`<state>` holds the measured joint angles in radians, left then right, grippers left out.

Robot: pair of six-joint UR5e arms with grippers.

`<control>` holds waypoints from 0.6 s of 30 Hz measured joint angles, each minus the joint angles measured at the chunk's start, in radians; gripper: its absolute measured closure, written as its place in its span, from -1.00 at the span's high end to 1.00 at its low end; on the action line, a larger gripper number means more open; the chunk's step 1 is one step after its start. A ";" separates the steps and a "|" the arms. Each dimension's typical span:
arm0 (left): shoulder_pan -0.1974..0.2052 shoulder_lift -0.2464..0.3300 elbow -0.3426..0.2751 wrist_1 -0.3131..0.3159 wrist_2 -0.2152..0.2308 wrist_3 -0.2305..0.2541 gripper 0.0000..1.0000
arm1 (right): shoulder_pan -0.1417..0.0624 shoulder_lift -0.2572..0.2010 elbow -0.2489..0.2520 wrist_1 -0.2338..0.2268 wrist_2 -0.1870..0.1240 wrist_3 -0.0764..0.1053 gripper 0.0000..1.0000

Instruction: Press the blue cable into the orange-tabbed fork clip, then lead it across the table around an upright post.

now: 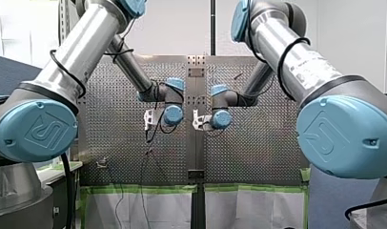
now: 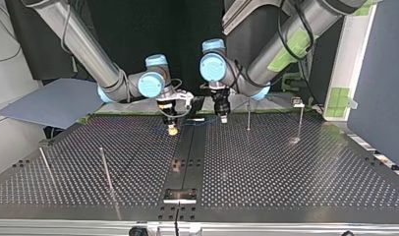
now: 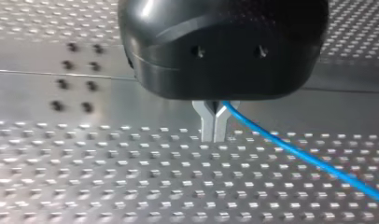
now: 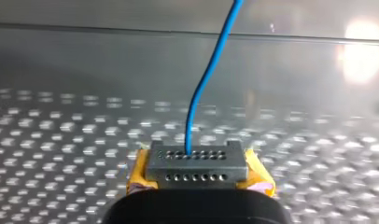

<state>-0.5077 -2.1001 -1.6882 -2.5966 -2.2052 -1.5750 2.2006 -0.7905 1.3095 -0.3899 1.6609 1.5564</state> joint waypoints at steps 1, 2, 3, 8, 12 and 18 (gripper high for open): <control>0.001 0.011 0.000 0.000 0.001 0.000 -1.00 | 0.000 -0.007 0.000 0.000 0.000 0.000 -1.00; 0.003 0.019 0.001 0.000 0.002 0.000 -1.00 | 0.001 -0.015 0.000 0.000 0.000 0.000 -1.00; 0.004 0.027 0.001 0.000 0.003 0.000 -1.00 | 0.001 -0.025 0.000 0.000 -0.001 0.001 -1.00; 0.009 0.075 0.002 -0.002 0.007 0.000 -1.00 | 0.003 -0.067 -0.001 -0.001 -0.001 0.002 -1.00; 0.011 0.119 0.006 -0.001 0.010 0.004 -1.00 | 0.005 -0.108 -0.001 -0.003 -0.001 0.004 -1.00; 0.014 0.172 0.032 -0.017 0.016 0.001 -1.00 | 0.006 -0.167 -0.005 -0.003 -0.001 0.011 -1.00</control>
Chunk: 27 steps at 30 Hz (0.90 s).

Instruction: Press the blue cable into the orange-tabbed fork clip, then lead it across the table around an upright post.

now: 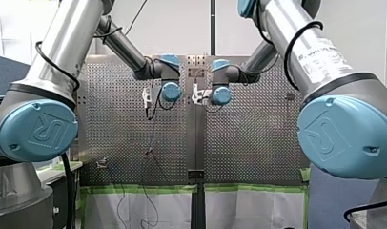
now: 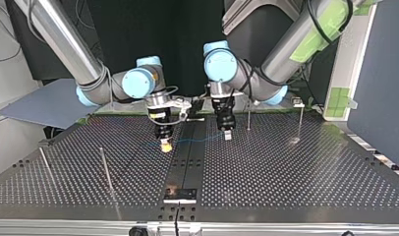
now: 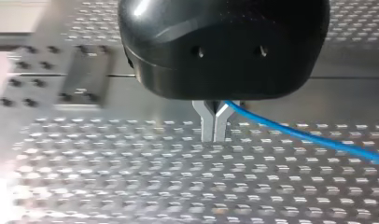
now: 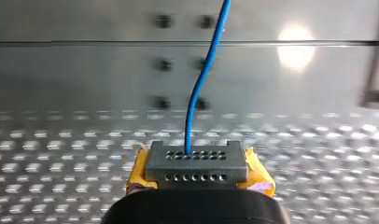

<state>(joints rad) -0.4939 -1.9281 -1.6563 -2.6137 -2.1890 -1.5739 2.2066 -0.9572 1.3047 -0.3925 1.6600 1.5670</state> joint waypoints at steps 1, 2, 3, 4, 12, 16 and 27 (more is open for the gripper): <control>0.000 0.008 0.006 -0.003 0.001 -0.001 -1.00 | 0.000 -0.007 -0.001 0.000 0.000 0.000 -1.00; 0.001 0.012 0.012 -0.005 0.001 -0.002 -1.00 | 0.000 -0.015 -0.002 0.001 0.000 0.001 -1.00; 0.001 0.015 0.017 -0.009 0.001 -0.002 -1.00 | 0.000 -0.024 -0.005 0.001 -0.001 0.001 -1.00; 0.001 0.017 0.024 -0.013 0.001 -0.004 -1.00 | 0.000 -0.031 -0.008 0.002 -0.002 0.002 -1.00; 0.010 0.021 0.066 -0.045 0.002 -0.020 -1.00 | 0.000 -0.100 -0.038 0.021 -0.003 0.005 -1.00; 0.016 0.021 0.082 -0.054 0.004 -0.025 -1.00 | -0.004 -0.136 -0.050 0.031 -0.002 0.011 -1.00; 0.021 0.020 0.164 -0.106 0.033 -0.026 -1.00 | -0.041 -0.241 -0.055 0.066 0.032 0.037 -1.00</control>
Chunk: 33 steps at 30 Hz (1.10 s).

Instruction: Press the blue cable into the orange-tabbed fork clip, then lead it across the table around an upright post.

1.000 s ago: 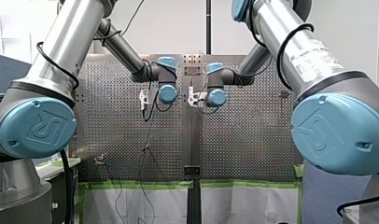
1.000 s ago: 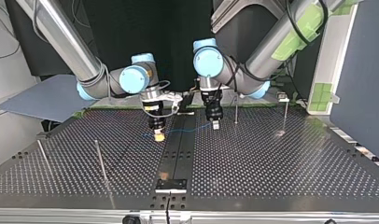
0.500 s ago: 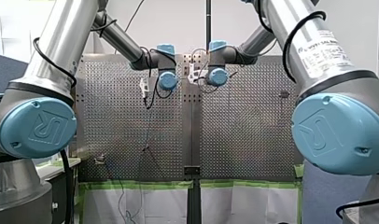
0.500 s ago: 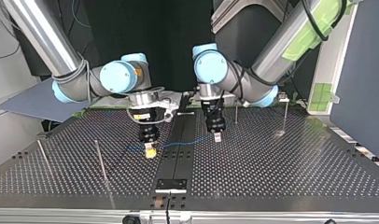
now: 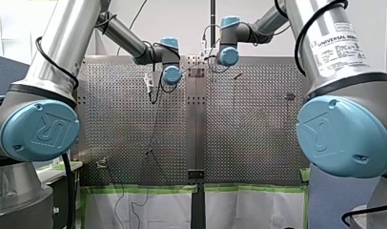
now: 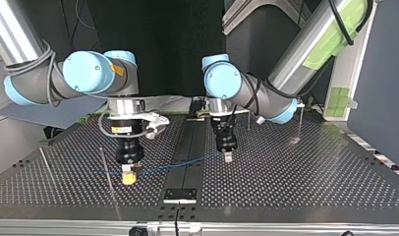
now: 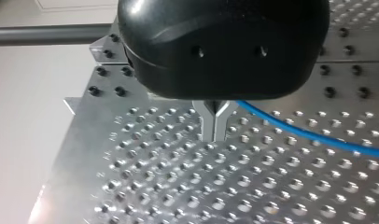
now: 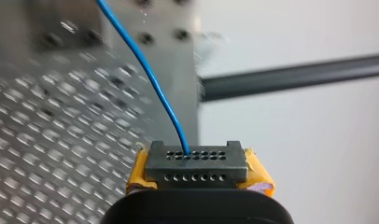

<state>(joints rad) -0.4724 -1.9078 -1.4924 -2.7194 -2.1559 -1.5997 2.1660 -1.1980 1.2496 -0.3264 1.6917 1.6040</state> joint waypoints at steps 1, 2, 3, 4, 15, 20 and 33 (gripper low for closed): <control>0.000 0.000 0.010 -0.007 0.006 0.000 -1.00 | -0.004 -0.009 0.000 0.004 0.003 0.000 -1.00; 0.000 0.000 0.018 -0.012 0.010 0.000 -1.00 | -0.008 -0.018 0.000 0.008 0.006 0.001 -1.00; 0.000 0.000 0.025 -0.018 0.015 0.000 -1.00 | -0.014 -0.029 0.000 0.013 0.008 0.001 -1.00; -0.001 -0.001 0.034 -0.025 0.020 0.001 -1.00 | -0.018 -0.037 0.000 0.017 0.009 0.002 -1.00; -0.022 -0.002 0.121 -0.100 0.071 0.015 -1.00 | -0.076 -0.061 0.000 0.063 0.016 0.006 -1.00; -0.037 -0.002 0.157 -0.132 0.087 0.032 -1.00 | -0.097 -0.061 0.001 0.079 0.016 0.010 -1.00; -0.084 -0.076 0.271 -0.245 0.096 0.049 -1.00 | -0.132 -0.067 0.001 0.094 0.014 0.021 -1.00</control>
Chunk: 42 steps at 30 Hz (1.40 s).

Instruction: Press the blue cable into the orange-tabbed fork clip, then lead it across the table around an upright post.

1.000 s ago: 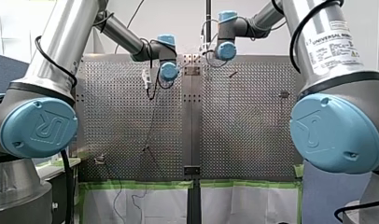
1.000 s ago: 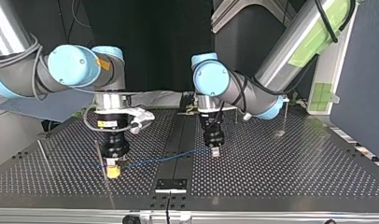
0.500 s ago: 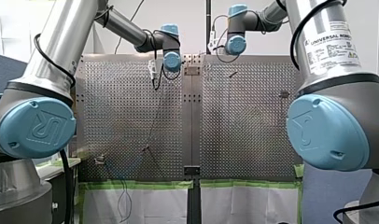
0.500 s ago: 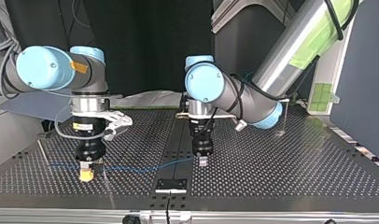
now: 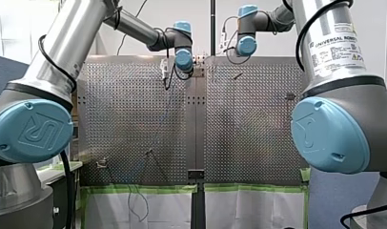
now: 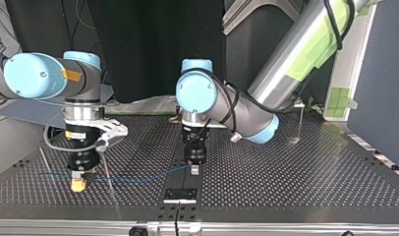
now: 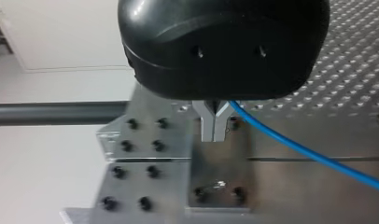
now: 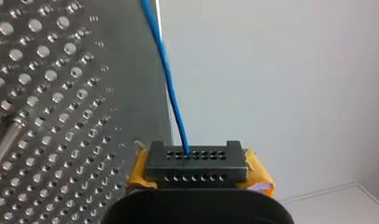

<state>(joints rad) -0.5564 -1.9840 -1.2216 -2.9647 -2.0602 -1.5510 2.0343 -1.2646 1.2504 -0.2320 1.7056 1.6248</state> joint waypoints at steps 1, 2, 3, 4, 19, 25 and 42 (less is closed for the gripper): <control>-0.002 -0.010 0.010 -0.010 -0.004 0.000 -1.00 | -0.002 -0.002 0.000 0.001 0.000 0.001 -1.00; -0.003 -0.017 0.018 -0.018 -0.007 0.000 -1.00 | -0.004 -0.003 0.000 0.001 -0.001 0.002 -1.00; -0.005 -0.026 0.028 -0.028 -0.010 0.001 -1.00 | -0.006 -0.005 0.000 0.001 -0.003 0.003 -1.00; -0.007 -0.032 0.035 -0.035 -0.012 0.001 -1.00 | -0.009 -0.006 0.000 0.002 -0.006 0.006 -1.00; -0.048 -0.069 0.170 -0.113 -0.020 -0.005 -1.00 | -0.055 -0.009 0.001 0.022 -0.090 0.059 -1.00; -0.073 -0.121 0.226 -0.165 -0.023 -0.007 -1.00 | -0.079 -0.009 0.001 0.037 -0.096 0.064 -1.00; -0.110 -0.269 0.374 -0.250 -0.013 -0.029 -1.00 | -0.146 -0.008 0.001 0.049 -0.096 0.069 -1.00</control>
<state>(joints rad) -0.6666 -2.2535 -0.8476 -3.2148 -2.0730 -1.5800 1.8886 -1.2730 1.2511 -0.1835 1.6093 1.6935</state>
